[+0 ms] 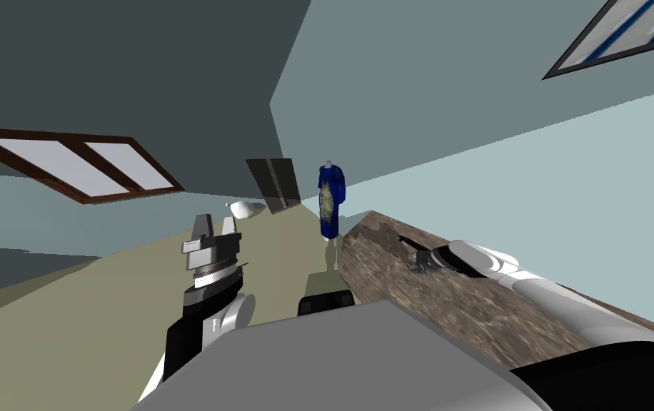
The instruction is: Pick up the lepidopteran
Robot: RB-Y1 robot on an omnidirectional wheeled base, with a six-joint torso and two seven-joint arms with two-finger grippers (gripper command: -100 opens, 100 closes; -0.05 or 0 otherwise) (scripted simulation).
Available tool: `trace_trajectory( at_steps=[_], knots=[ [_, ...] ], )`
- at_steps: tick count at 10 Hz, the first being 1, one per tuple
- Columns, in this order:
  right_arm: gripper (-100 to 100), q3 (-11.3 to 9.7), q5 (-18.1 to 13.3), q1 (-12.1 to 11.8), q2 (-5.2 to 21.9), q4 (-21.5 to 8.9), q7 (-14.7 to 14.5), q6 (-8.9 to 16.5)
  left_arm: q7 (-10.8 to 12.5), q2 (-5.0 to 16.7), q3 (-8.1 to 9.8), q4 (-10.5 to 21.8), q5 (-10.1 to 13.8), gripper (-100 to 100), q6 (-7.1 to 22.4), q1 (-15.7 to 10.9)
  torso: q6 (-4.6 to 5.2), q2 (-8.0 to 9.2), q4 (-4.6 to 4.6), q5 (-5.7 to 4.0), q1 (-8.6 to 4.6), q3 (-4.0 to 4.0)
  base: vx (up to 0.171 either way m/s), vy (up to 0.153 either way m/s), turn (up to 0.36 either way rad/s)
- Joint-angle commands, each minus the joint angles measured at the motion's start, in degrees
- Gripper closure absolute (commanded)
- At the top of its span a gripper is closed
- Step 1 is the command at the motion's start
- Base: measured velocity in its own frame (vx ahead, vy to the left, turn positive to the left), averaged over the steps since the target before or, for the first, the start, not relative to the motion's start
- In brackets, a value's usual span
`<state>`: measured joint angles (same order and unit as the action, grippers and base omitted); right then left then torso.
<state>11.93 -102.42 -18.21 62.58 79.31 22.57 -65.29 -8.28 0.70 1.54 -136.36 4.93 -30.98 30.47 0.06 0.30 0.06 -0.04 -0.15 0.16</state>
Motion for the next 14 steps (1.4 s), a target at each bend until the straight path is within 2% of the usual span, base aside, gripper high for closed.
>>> trace_trajectory(
  at_steps=[1,4,7,8,9,10,14],
  knots=[
    [-100,-0.4,-0.6,-0.1,-0.1,1.1,2.9,0.5,0.0,0.0,0.00,0.0,0.0,0,0.0,0.0,0.00,0.00,0.00,0.00,0.00,0.00,-0.078,-0.049,0.116],
    [-100,-2.6,-3.2,0.8,-0.5,4.3,8.1,2.3,0.0,0.0,0.00,0.0,0.0,0,0.0,0.0,0.06,0.08,0.03,-0.02,-0.05,0.06,-0.107,-0.059,0.136],
    [-100,-3.7,-4.6,1.2,-0.8,5.8,13.2,3.2,0.0,0.0,0.00,0.0,0.0,0,0.0,0.0,-0.04,0.10,0.00,-0.14,-0.05,0.05,-0.101,-0.055,0.119],
    [-100,-3.7,-4.6,1.2,-0.8,5.8,13.9,3.2,0.0,0.0,0.00,0.0,0.0,0,0.0,0.0,0.00,0.01,-0.02,-0.15,-0.04,0.00,-0.042,-0.018,-0.015],
    [-100,-3.6,-4.4,1.1,-0.7,5.8,13.1,3.1,0.0,0.0,0.00,0.0,0.0,0,0.0,0.0,0.00,-0.14,-0.05,-0.13,0.05,-0.08,-0.013,-0.003,-0.006],
    [100,-3.6,-4.4,1.1,-0.7,5.7,13.3,3.1,0.0,0.0,0.00,0.0,0.0,0,0.0,0.0,-0.01,-0.27,-0.08,-0.11,0.11,-0.16,0.000,0.000,0.000],
    [100,-3.6,-4.4,1.1,-0.6,5.8,13.3,3.1,0.0,0.0,0.00,0.0,0.0,0,0.0,0.0,0.00,-0.39,-0.13,-0.15,0.13,-0.24,0.000,0.000,0.000]
  ],
)
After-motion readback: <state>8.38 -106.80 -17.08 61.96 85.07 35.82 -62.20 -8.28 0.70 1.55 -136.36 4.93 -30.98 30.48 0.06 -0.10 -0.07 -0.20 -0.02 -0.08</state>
